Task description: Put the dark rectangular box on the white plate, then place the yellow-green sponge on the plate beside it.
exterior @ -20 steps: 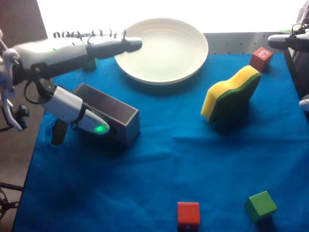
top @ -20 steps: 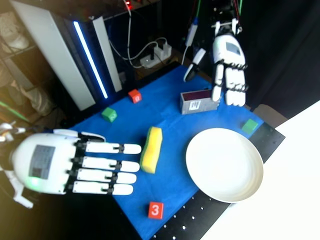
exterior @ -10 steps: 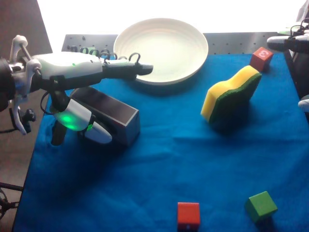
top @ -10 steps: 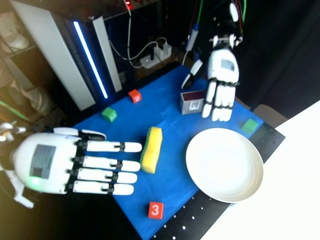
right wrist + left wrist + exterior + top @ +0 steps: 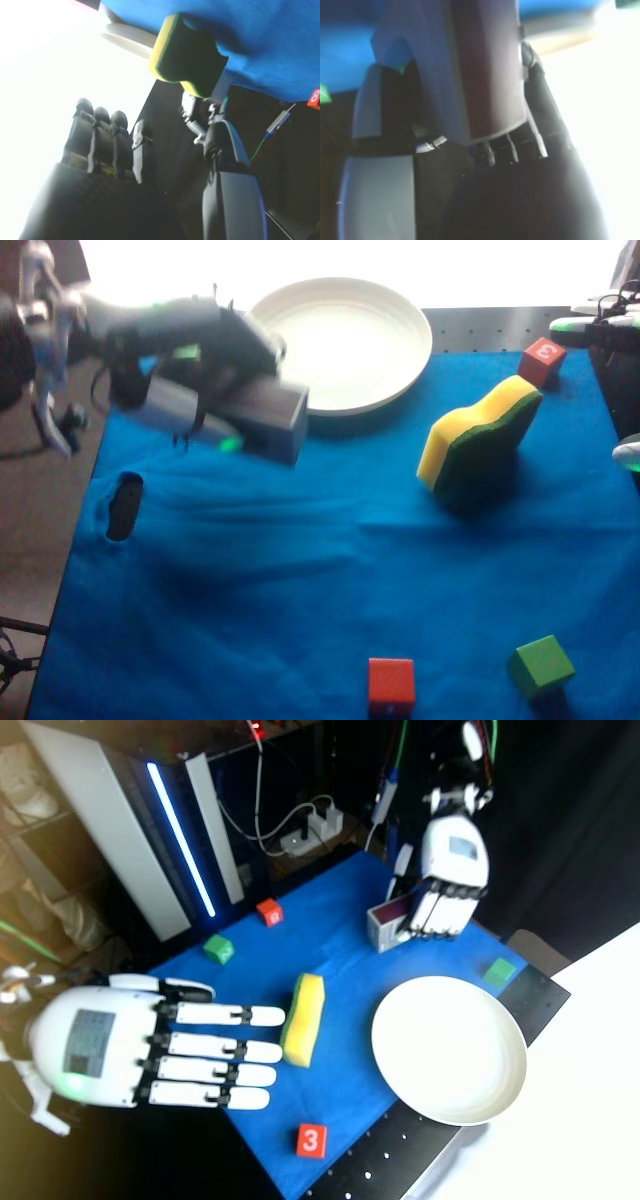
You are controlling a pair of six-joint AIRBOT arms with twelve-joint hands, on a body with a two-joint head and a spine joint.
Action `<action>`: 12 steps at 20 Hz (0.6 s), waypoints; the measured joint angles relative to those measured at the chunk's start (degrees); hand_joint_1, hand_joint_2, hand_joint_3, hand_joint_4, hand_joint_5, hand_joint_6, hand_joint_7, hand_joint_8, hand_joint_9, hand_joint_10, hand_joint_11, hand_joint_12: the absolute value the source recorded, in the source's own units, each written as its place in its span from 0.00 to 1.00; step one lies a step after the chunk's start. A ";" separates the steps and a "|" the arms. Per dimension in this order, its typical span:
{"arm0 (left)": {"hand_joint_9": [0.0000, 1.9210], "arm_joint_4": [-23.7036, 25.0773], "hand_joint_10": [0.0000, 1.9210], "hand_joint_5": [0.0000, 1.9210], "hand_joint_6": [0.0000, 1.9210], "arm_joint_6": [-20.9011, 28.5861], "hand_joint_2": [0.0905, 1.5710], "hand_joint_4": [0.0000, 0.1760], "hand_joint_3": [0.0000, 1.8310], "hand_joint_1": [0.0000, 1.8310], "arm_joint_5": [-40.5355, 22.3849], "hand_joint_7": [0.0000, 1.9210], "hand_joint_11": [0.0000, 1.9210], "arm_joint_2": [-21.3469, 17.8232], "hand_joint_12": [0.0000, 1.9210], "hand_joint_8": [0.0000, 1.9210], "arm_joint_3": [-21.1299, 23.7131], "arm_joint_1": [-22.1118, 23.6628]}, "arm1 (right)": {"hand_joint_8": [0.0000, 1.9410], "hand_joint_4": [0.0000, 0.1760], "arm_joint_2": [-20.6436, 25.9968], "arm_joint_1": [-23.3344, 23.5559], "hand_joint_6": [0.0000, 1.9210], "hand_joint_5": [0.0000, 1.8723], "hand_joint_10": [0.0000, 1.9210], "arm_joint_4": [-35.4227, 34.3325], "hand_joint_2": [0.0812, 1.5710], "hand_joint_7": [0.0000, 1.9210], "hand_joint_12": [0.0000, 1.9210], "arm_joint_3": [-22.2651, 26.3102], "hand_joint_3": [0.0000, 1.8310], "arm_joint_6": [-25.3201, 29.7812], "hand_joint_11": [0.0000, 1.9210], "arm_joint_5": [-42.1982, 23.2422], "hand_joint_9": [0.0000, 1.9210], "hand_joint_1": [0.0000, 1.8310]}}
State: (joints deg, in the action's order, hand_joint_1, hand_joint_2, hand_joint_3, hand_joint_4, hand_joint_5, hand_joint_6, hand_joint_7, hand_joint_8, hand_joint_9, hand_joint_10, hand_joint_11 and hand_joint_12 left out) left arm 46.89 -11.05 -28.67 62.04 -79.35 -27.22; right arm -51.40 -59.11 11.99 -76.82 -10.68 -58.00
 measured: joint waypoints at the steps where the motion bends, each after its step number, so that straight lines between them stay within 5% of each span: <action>1: 0.50 -0.96 0.59 0.46 0.57 -0.76 0.68 0.00 0.00 0.75 -0.68 0.53 0.39 0.35 0.71 0.47 -0.59 1.07 | 0.00 0.59 -0.20 0.00 0.00 0.12 0.01 -0.17 0.70 0.08 0.05 -0.17 0.00 0.02 0.10 0.04 0.07 0.43; 3: 0.46 -6.12 0.62 0.48 0.56 -6.29 0.69 0.00 0.00 0.75 -0.83 0.52 0.31 1.77 0.73 0.52 -2.01 2.40 | 0.00 0.66 -0.55 0.00 0.00 0.12 0.01 -0.17 0.70 0.09 0.06 -0.46 0.00 0.02 0.14 0.13 0.10 0.42; 4: 0.50 -9.09 0.54 0.49 0.57 -8.92 0.68 0.00 0.00 0.75 -0.48 0.56 0.20 3.06 0.63 0.44 -3.17 2.71 | 0.00 0.68 -0.81 0.04 0.00 0.13 0.00 -0.09 0.70 0.09 0.05 -0.63 0.00 0.02 0.13 0.15 0.10 0.43; 5: 0.50 -11.37 0.55 0.49 0.58 -10.34 0.67 0.00 0.00 0.75 0.04 0.55 0.30 5.40 0.66 0.41 -5.60 2.95 | 0.00 0.67 -1.29 0.42 0.00 0.13 0.00 -0.04 0.70 0.09 0.05 -0.92 0.00 0.02 0.13 0.28 0.10 0.45; 6: 0.49 -13.29 0.58 0.48 0.59 -10.54 0.68 0.00 0.00 0.75 0.59 0.53 0.40 7.63 0.64 0.44 -8.02 3.02 | 0.00 0.77 -1.55 0.44 0.00 0.14 0.00 -0.09 0.70 0.09 0.04 -1.01 0.00 0.02 0.13 0.26 0.10 0.45; 9: 0.49 -19.06 0.57 0.48 0.59 -12.31 0.68 0.00 0.00 0.75 3.23 0.53 0.43 13.94 0.62 0.45 -14.97 3.28 | 0.00 0.80 -2.01 2.05 0.00 0.13 0.00 1.49 0.70 0.09 0.04 -1.75 0.00 0.04 0.13 0.61 0.10 0.43; 11: 0.49 -21.31 0.55 0.48 0.60 -14.19 0.68 0.00 0.00 0.75 5.68 0.54 0.34 17.59 0.58 0.43 -18.75 4.13 | 0.00 0.76 -2.64 4.02 0.00 0.13 0.00 2.64 0.70 0.09 0.04 -2.67 0.00 0.33 0.14 1.29 0.10 0.41; 12: 0.49 -21.75 0.54 0.46 0.62 -14.47 0.68 0.00 0.00 0.75 6.47 0.57 0.15 19.28 0.62 0.40 -20.72 4.68 | 0.00 0.75 -3.28 4.90 0.00 0.13 0.00 3.67 0.70 0.10 0.03 -3.32 0.00 0.90 0.13 1.38 0.10 0.41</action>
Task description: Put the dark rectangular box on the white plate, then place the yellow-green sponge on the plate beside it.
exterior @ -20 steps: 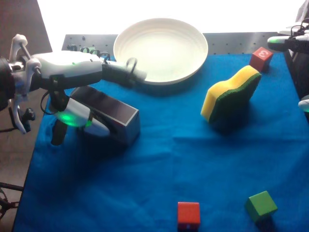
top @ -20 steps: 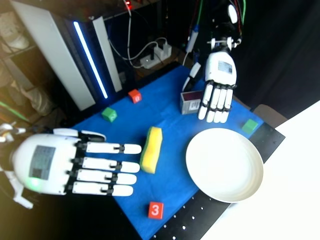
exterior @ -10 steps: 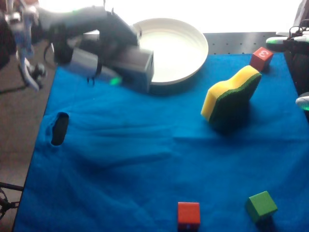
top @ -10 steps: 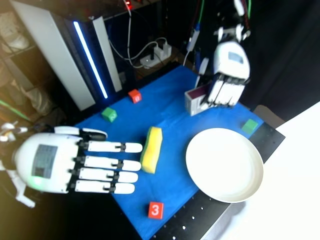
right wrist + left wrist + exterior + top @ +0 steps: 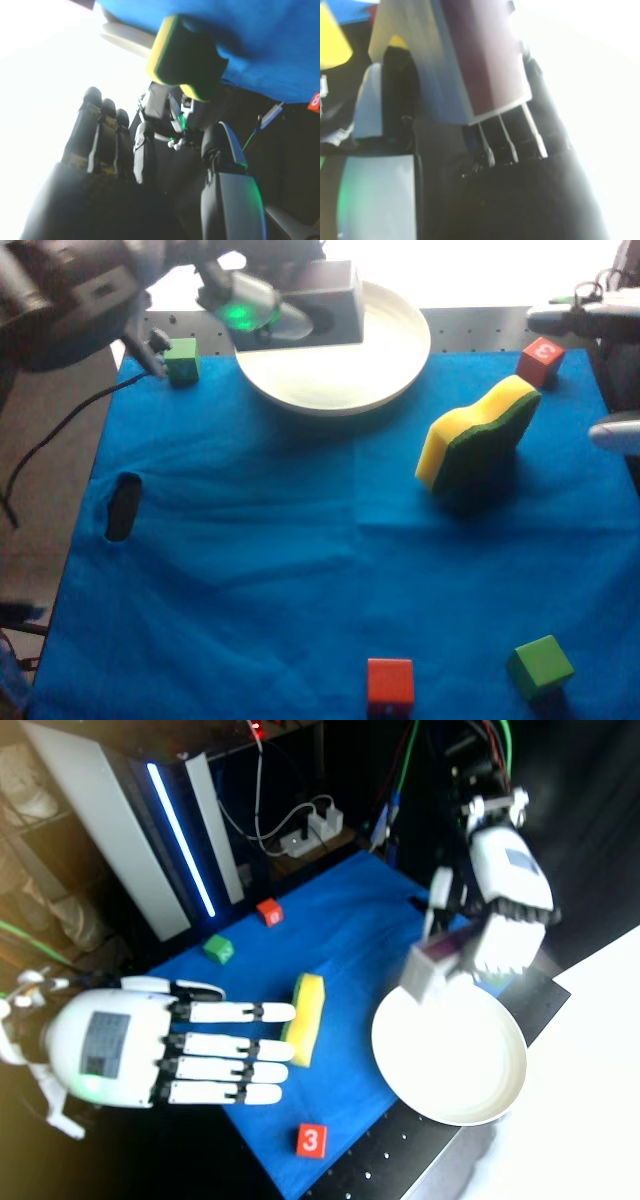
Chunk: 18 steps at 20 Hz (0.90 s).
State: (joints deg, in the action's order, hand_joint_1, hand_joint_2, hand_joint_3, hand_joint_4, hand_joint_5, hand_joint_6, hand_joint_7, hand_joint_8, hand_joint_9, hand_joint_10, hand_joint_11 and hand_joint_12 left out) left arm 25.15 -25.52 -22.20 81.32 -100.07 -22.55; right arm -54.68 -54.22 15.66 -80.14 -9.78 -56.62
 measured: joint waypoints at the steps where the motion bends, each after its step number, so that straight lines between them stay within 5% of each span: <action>1: 0.50 -0.37 0.50 0.48 0.58 0.00 0.66 0.00 0.00 0.76 0.92 0.61 0.03 1.99 0.60 0.37 -2.45 0.61 | 0.00 0.81 -0.94 0.17 0.00 0.13 0.00 0.59 0.70 0.10 0.03 -0.74 0.00 1.05 0.12 -0.13 0.10 0.42; 2: 0.50 -0.39 0.50 0.50 0.56 -0.02 0.66 0.00 0.00 0.76 1.88 0.64 0.09 3.41 0.69 0.32 -4.13 0.98 | 0.00 0.84 -1.42 0.17 0.00 0.13 0.00 1.14 0.70 0.10 0.03 -0.92 0.00 1.09 0.13 0.20 0.10 0.41; 4: 0.50 -0.63 0.54 0.47 0.55 -0.09 0.67 0.00 0.00 0.76 4.00 0.59 0.21 6.19 0.63 0.41 -7.78 1.73 | 0.00 0.78 -2.43 0.59 0.00 0.13 0.00 2.80 0.70 0.10 0.02 -1.25 0.00 1.14 0.12 1.18 0.09 0.45; 6: 0.55 -1.14 0.53 0.47 0.55 -0.07 0.66 0.00 0.00 0.76 5.11 0.59 0.38 8.48 0.65 0.37 -10.73 2.27 | 0.00 0.66 -3.26 2.34 0.00 0.13 0.00 3.91 0.69 0.10 0.02 -1.95 0.00 1.20 0.11 1.60 0.09 0.45; 7: 0.55 -1.22 0.54 0.47 0.55 -0.02 0.67 0.00 0.00 0.75 5.55 0.57 0.41 9.18 0.65 0.40 -11.63 2.38 | 0.00 0.63 -3.74 3.48 0.00 0.13 0.00 3.91 0.69 0.10 0.02 -2.34 0.00 1.18 0.11 1.51 0.09 0.45; 8: 0.48 -1.22 0.63 0.43 0.59 -0.02 0.70 0.00 0.00 0.74 6.19 0.48 0.36 9.68 0.64 0.54 -12.37 2.38 | 0.00 0.57 -4.37 4.79 0.00 0.13 0.01 4.61 0.69 0.11 0.03 -2.62 0.00 1.20 0.14 1.44 0.10 0.41; 9: 0.48 -1.22 0.63 0.43 0.59 -0.04 0.70 0.00 0.00 0.74 6.29 0.48 0.36 9.75 0.64 0.54 -12.37 2.38 | 0.00 0.57 -4.42 4.83 0.00 0.13 0.01 4.70 0.69 0.11 0.03 -2.62 0.00 1.20 0.14 1.38 0.10 0.41; 10: 0.38 -1.25 0.48 0.43 0.62 -0.07 0.73 0.07 0.00 0.66 7.04 0.44 0.29 9.99 0.63 0.62 -12.79 2.36 | 0.00 0.61 -4.83 5.18 0.00 0.13 0.01 5.55 0.69 0.11 0.03 -2.60 0.00 1.20 0.14 1.22 0.11 0.40; 11: 0.33 -1.25 0.33 0.36 0.31 -0.07 0.63 0.00 0.00 0.64 7.19 0.34 0.21 9.99 0.56 0.33 -12.96 2.29 | 0.00 0.58 -5.05 5.33 0.00 0.13 0.00 6.10 0.69 0.11 0.03 -2.60 0.00 1.22 0.14 1.27 0.11 0.41; 12: 0.29 -1.25 0.25 0.36 0.13 -0.07 0.59 0.01 0.00 0.60 7.41 0.31 0.13 10.01 0.59 0.19 -13.07 2.25 | 0.00 0.48 -5.20 5.35 0.00 0.13 0.00 6.56 0.69 0.11 0.03 -2.56 0.00 1.18 0.14 1.40 0.10 0.42; 13: 0.28 -1.18 0.20 0.36 0.04 -0.13 0.57 0.13 0.00 0.59 7.58 0.31 0.09 10.19 0.61 0.11 -13.33 2.25 | 0.00 0.39 -5.22 5.35 0.00 0.13 0.00 6.91 0.69 0.11 0.03 -2.56 0.00 1.22 0.15 1.40 0.11 0.43; 14: 0.24 -1.29 0.16 0.33 0.01 -0.20 0.58 0.39 0.00 0.56 7.80 0.29 0.02 10.29 0.64 0.06 -13.49 2.25 | 0.00 0.39 -5.22 5.35 0.00 0.13 0.00 6.64 0.69 0.11 0.03 -2.56 0.00 1.22 0.14 1.42 0.10 0.44; 15: 0.24 -1.29 0.10 0.31 0.00 -0.17 0.58 0.44 0.00 0.54 7.80 0.29 0.00 10.32 0.61 0.03 -13.49 2.25 | 0.00 0.41 -5.22 5.35 0.00 0.14 0.00 6.36 0.69 0.11 0.03 -2.56 0.00 1.22 0.14 1.40 0.10 0.44; 18: 0.24 -1.33 0.04 0.30 0.00 -0.17 0.58 0.25 0.00 0.52 7.58 0.29 0.00 9.86 0.55 0.00 -12.46 2.23 | 0.00 0.41 -5.22 5.35 0.00 0.14 0.00 6.36 0.69 0.11 0.03 -2.56 0.00 1.22 0.14 1.46 0.10 0.44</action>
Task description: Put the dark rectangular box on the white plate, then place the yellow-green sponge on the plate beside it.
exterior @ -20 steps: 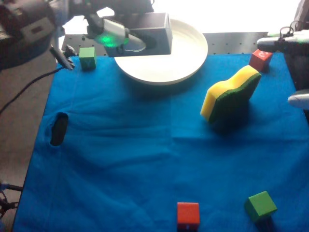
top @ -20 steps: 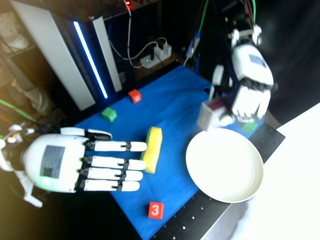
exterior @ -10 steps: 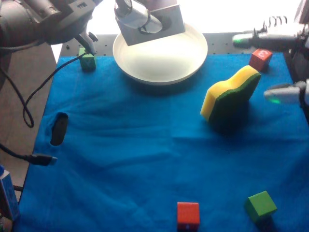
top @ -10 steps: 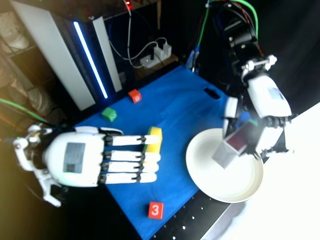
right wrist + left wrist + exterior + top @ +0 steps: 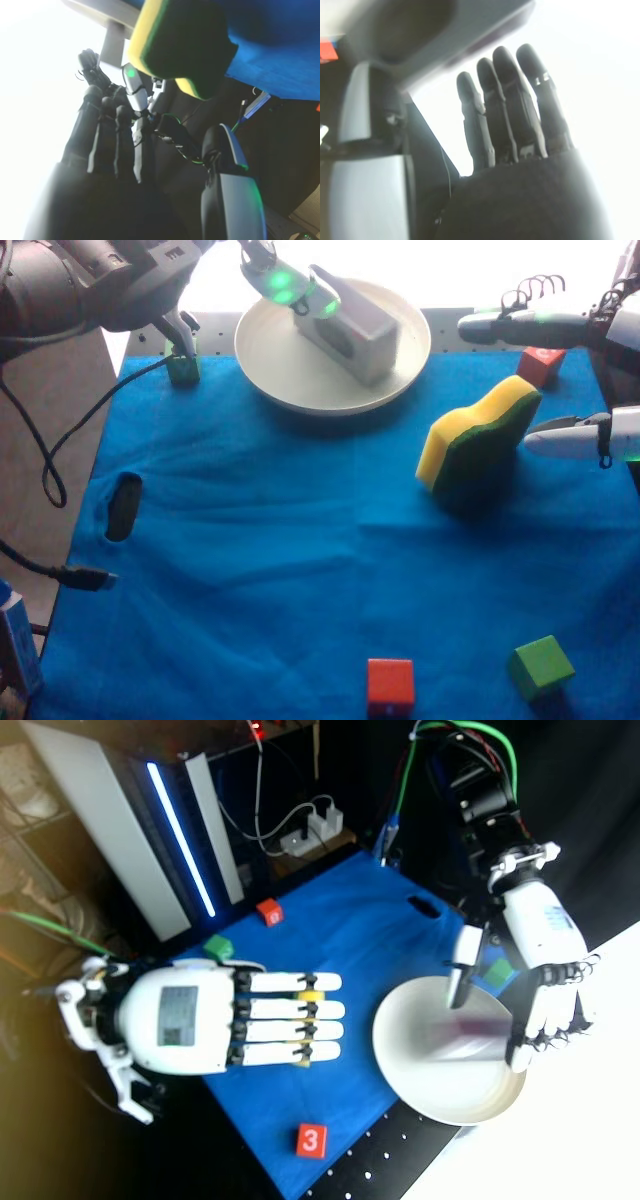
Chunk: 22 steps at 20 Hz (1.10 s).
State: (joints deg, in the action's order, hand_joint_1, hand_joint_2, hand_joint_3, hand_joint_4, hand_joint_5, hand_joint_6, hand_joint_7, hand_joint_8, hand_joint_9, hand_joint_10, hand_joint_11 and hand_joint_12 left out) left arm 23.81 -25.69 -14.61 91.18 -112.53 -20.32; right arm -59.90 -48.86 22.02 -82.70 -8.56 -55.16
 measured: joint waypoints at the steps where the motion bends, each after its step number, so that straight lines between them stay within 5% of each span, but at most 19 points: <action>1: 0.25 0.00 0.04 0.30 0.00 0.00 0.57 0.32 0.00 0.52 -0.39 0.29 0.00 -0.46 0.58 0.00 0.76 -0.09 | 0.00 0.42 0.00 0.00 0.00 0.14 0.00 -0.07 0.69 0.12 0.03 0.00 0.00 0.00 0.14 0.13 0.11 0.44; 4: 0.22 -0.22 0.02 0.26 0.00 -0.63 0.59 0.28 0.00 0.52 -1.57 0.26 0.00 -2.69 0.50 0.00 3.52 -0.15 | 0.00 0.46 -0.09 0.00 0.00 0.14 0.00 0.02 0.69 0.12 0.03 0.00 0.00 0.00 0.14 0.13 0.11 0.43; 5: 0.22 -2.47 0.02 0.24 0.00 -4.04 0.59 0.41 0.00 0.51 -2.12 0.25 0.00 -4.46 0.51 0.00 6.14 -0.37 | 0.00 0.38 -0.07 0.00 0.00 0.15 0.00 0.04 0.69 0.12 0.03 0.00 0.00 0.00 0.13 0.13 0.11 0.45; 6: 0.19 -4.31 0.00 0.21 0.00 -7.26 0.59 0.71 0.00 0.51 -3.04 0.22 0.00 -6.45 0.47 0.00 8.92 -0.61 | 0.00 0.42 -0.07 0.00 0.00 0.15 0.00 0.00 0.69 0.12 0.03 0.00 0.00 0.00 0.14 0.17 0.11 0.44; 7: 0.14 -5.20 0.00 0.17 0.00 -9.18 0.59 0.87 0.00 0.49 -3.85 0.18 0.00 -8.26 0.25 0.00 11.50 -1.05 | 0.00 0.42 -0.07 0.00 0.00 0.14 0.00 -0.15 0.69 0.12 0.03 0.00 0.00 0.00 0.13 0.22 0.10 0.44; 8: 0.12 -6.14 0.00 0.15 0.00 -9.68 0.59 0.96 0.00 0.48 -5.55 0.16 0.00 -10.32 0.17 0.00 14.21 -1.90 | 0.00 0.46 -0.07 0.00 0.00 0.14 0.00 -0.11 0.69 0.12 0.03 0.00 0.00 0.00 0.12 0.20 0.10 0.45; 9: 0.12 -6.69 0.00 0.13 0.00 -9.68 0.59 0.99 0.00 0.48 -6.88 0.16 0.00 -11.76 0.13 0.00 15.78 -2.67 | 0.00 0.39 -0.07 0.00 0.00 0.15 0.00 -0.11 0.68 0.12 0.03 0.00 0.00 0.00 0.12 0.17 0.10 0.47; 11: 0.11 -8.61 0.00 0.11 0.00 -9.77 0.57 1.00 0.00 0.45 -10.86 0.15 0.00 -16.20 0.02 0.00 20.65 -5.51 | 0.00 0.29 -0.07 0.00 0.00 0.16 0.00 -0.15 0.66 0.13 0.03 0.00 0.00 0.22 0.12 0.35 0.10 0.48; 12: 0.10 -9.57 0.00 0.10 0.00 -9.88 0.54 1.00 0.03 0.45 -12.79 0.14 0.00 -18.69 0.20 0.00 23.41 -7.04 | 0.00 0.27 -0.07 0.00 0.01 0.16 0.00 -0.20 0.65 0.14 0.03 0.00 0.00 0.24 0.12 0.61 0.10 0.51; 13: 0.08 -10.51 0.00 0.10 0.00 -10.32 0.54 1.00 0.01 0.44 -14.67 0.12 0.00 -20.79 0.27 0.00 25.64 -8.35 | 0.01 0.21 -0.07 0.00 0.00 0.17 0.01 -0.28 0.64 0.14 0.03 -0.02 0.00 0.24 0.13 0.70 0.11 0.51; 14: 0.06 -11.67 0.00 0.08 0.00 -11.91 0.53 0.99 0.01 0.47 -15.89 0.08 0.00 -23.04 0.26 0.00 28.26 -9.55 | 0.00 0.33 -0.07 0.00 0.00 0.17 0.00 -0.35 0.62 0.15 0.04 0.00 0.00 0.28 0.14 1.03 0.13 0.52; 15: 0.00 -13.35 0.00 0.06 0.00 -13.60 0.52 0.78 0.00 0.51 -19.47 0.02 0.00 -26.80 0.07 0.00 32.37 -12.04 | 0.00 0.33 -0.07 0.00 0.00 0.18 0.00 -0.50 0.61 0.14 0.03 -0.09 0.00 0.33 0.14 1.51 0.13 0.55; 16: 0.00 -13.77 0.00 0.06 0.00 -13.66 0.52 0.78 0.00 0.51 -20.48 0.02 0.00 -27.52 0.07 0.00 33.16 -12.81 | 0.00 0.33 -0.07 0.00 0.00 0.18 0.00 -0.46 0.61 0.14 0.03 -0.13 0.00 0.35 0.14 1.81 0.13 0.55; 17: 0.00 -14.95 0.00 0.05 0.00 -13.66 0.51 0.75 0.00 0.51 -22.23 0.00 0.00 -29.05 0.01 0.00 34.86 -14.38 | 0.00 0.13 -0.07 0.00 0.00 0.18 0.00 -0.50 0.61 0.14 0.04 -0.17 0.00 0.37 0.14 2.38 0.13 0.55; 18: 0.00 -15.89 0.00 0.04 0.00 -13.79 0.51 0.95 0.00 0.53 -24.02 0.00 0.00 -30.40 0.00 0.00 36.41 -16.24 | 0.00 0.22 -0.09 0.00 0.00 0.18 0.00 -0.35 0.61 0.13 0.04 -0.42 0.00 0.44 0.14 2.99 0.13 0.55; 19: 0.00 -16.79 0.00 0.03 0.00 -13.81 0.51 0.97 0.00 0.51 -26.08 0.00 0.00 -32.13 0.00 0.00 38.45 -18.67 | 0.00 0.19 -0.09 0.00 0.00 0.17 0.00 -0.46 0.61 0.14 0.04 -0.70 0.00 0.44 0.14 3.85 0.13 0.55; 20: 0.00 -17.20 0.00 0.03 0.00 -13.77 0.50 0.87 0.00 0.52 -26.88 0.00 0.00 -32.85 0.00 0.00 39.47 -19.67 | 0.00 0.15 -0.11 0.00 0.00 0.17 0.00 -0.39 0.61 0.14 0.04 -0.94 0.00 0.44 0.13 4.15 0.13 0.55; 21: 0.00 -18.88 0.00 0.04 0.00 -14.14 0.50 0.87 0.00 0.50 -29.62 0.00 0.00 -34.64 0.00 0.00 41.92 -22.43 | 0.00 0.20 -0.20 0.00 0.00 0.17 0.00 -0.66 0.61 0.14 0.02 -1.42 0.00 0.48 0.09 4.94 0.12 0.52; 22: 0.00 -20.52 0.00 0.04 0.00 -15.19 0.50 0.87 0.00 0.51 -31.50 0.00 0.00 -35.85 0.00 0.00 43.41 -24.11 | 0.00 0.09 -0.42 0.07 0.00 0.17 0.00 -0.61 0.61 0.14 0.02 -1.86 0.00 0.46 0.09 5.35 0.12 0.51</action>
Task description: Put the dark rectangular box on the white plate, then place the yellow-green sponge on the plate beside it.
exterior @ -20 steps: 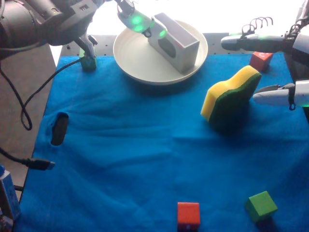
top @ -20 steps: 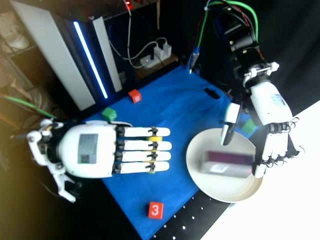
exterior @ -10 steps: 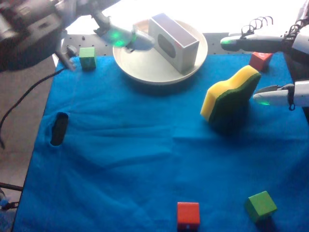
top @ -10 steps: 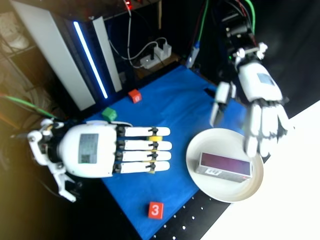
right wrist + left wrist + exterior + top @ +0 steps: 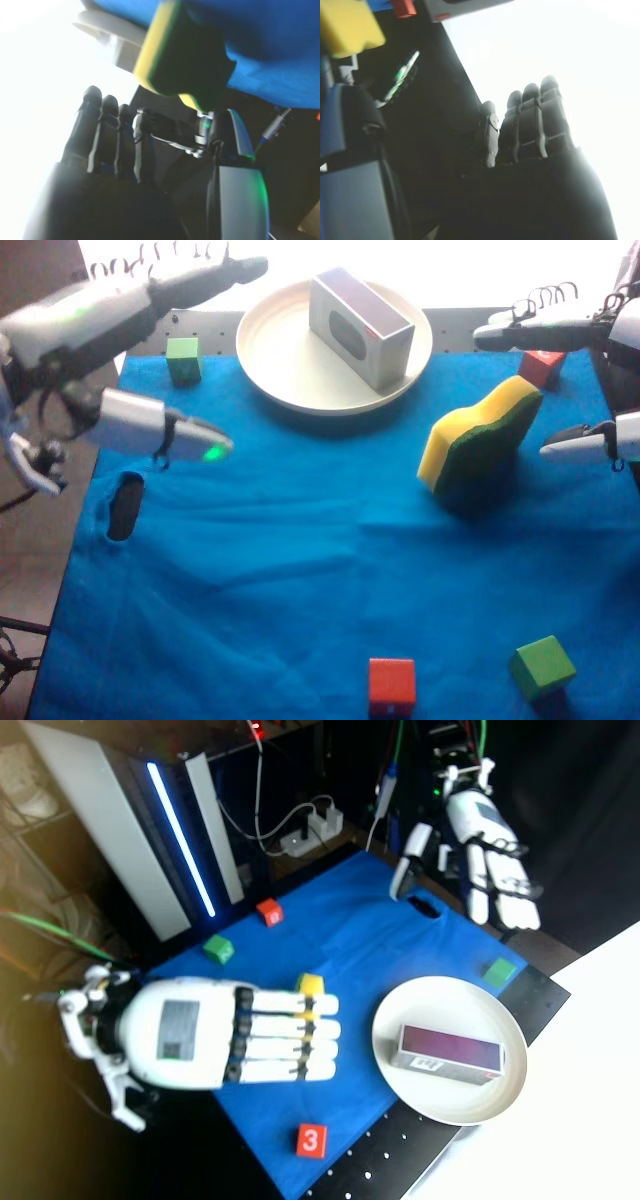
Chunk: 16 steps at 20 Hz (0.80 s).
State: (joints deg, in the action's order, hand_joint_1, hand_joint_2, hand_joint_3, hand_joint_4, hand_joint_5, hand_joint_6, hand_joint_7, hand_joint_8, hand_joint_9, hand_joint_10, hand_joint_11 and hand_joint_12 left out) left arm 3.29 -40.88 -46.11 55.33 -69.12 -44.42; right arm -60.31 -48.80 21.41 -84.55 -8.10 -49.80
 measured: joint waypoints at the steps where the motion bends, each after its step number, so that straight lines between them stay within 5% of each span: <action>1: 0.00 -1.40 0.00 0.04 0.00 -0.61 0.50 0.91 0.00 0.51 -1.25 0.00 0.00 -1.07 0.00 0.00 1.11 -1.49 | 0.00 0.01 -0.33 0.09 0.01 0.18 0.00 -0.11 0.61 0.15 0.02 -0.44 0.00 0.04 0.09 0.57 0.12 0.54; 2: 0.00 -3.91 0.00 0.03 0.00 -1.53 0.50 0.98 0.00 0.52 -3.19 0.00 0.00 -2.82 0.00 0.00 2.64 -4.11 | 0.01 0.00 -1.05 0.33 0.01 0.20 0.00 -0.20 0.60 0.15 0.02 -1.33 0.00 0.00 0.09 1.68 0.12 0.57; 3: 0.00 -5.68 0.00 0.03 0.00 -1.62 0.50 0.91 0.00 0.51 -4.70 0.00 0.00 -3.61 0.00 0.00 3.39 -5.68 | 0.01 0.00 -1.44 0.66 0.01 0.20 0.00 0.07 0.59 0.16 0.17 -1.68 0.01 0.00 0.04 2.78 0.13 0.57; 5: 0.00 -9.81 0.00 0.02 0.00 -1.66 0.49 0.58 0.00 0.50 -8.59 0.00 0.00 -5.27 0.00 0.00 5.62 -9.81 | 0.00 0.00 -2.32 1.20 0.00 0.23 0.00 0.68 0.60 0.17 0.32 -2.36 0.00 0.04 0.00 4.17 0.14 0.52; 10: 0.00 -10.95 0.00 0.00 0.00 -1.64 0.49 0.75 0.00 0.48 -15.96 0.00 0.00 -5.97 0.00 0.00 8.79 -13.33 | 0.00 0.00 -4.59 4.66 0.00 0.24 0.00 4.87 0.60 0.20 0.35 -3.89 0.00 0.07 0.00 6.80 0.17 0.58; 12: 0.00 -11.91 0.00 0.00 0.00 -1.64 0.50 0.87 0.00 0.48 -17.46 0.00 0.00 -6.27 0.00 0.00 9.16 -14.34 | 0.00 0.01 -5.53 5.07 0.01 0.32 0.00 6.40 0.61 0.26 0.27 -4.37 0.00 0.07 0.00 8.13 0.18 0.57; 13: 0.00 -12.57 0.00 0.00 0.00 -1.62 0.50 0.79 0.00 0.48 -17.42 0.00 0.00 -6.27 0.00 0.00 9.16 -14.38 | 0.01 0.00 -5.79 5.09 0.02 0.40 0.02 6.75 0.60 0.33 0.43 -4.42 0.00 0.04 0.02 8.41 0.27 0.60; 14: 0.00 -13.16 0.00 0.00 0.00 -1.66 0.50 0.77 0.00 0.48 -17.35 0.00 0.00 -6.27 0.00 0.00 9.14 -14.38 | 0.06 0.00 -6.01 5.09 0.05 0.48 0.10 6.99 0.61 0.43 0.71 -4.39 0.00 0.07 0.06 8.37 0.37 0.63; 15: 0.00 -13.29 0.00 0.00 0.00 -1.64 0.50 0.78 0.00 0.49 -17.44 0.00 0.00 -6.29 0.00 0.00 9.14 -14.38 | 0.33 0.00 -6.23 5.09 0.43 0.51 0.46 7.23 0.67 0.39 0.86 -4.39 0.01 0.04 0.12 8.24 0.32 0.61; 16: 0.00 -13.09 0.00 0.00 0.00 -1.64 0.51 0.73 0.00 0.49 -17.55 0.00 0.00 -6.32 0.00 0.00 9.14 -14.45 | 0.56 0.00 -6.32 5.09 0.54 0.50 0.71 7.37 0.69 0.41 0.91 -4.39 0.00 0.04 0.27 8.24 0.35 0.63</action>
State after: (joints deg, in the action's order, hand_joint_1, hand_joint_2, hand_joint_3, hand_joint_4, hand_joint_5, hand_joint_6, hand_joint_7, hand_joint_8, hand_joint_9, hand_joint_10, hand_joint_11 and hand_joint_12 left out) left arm -9.80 -42.52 -63.66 49.01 -59.99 -58.87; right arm -66.63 -43.70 28.77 -88.95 -8.05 -41.56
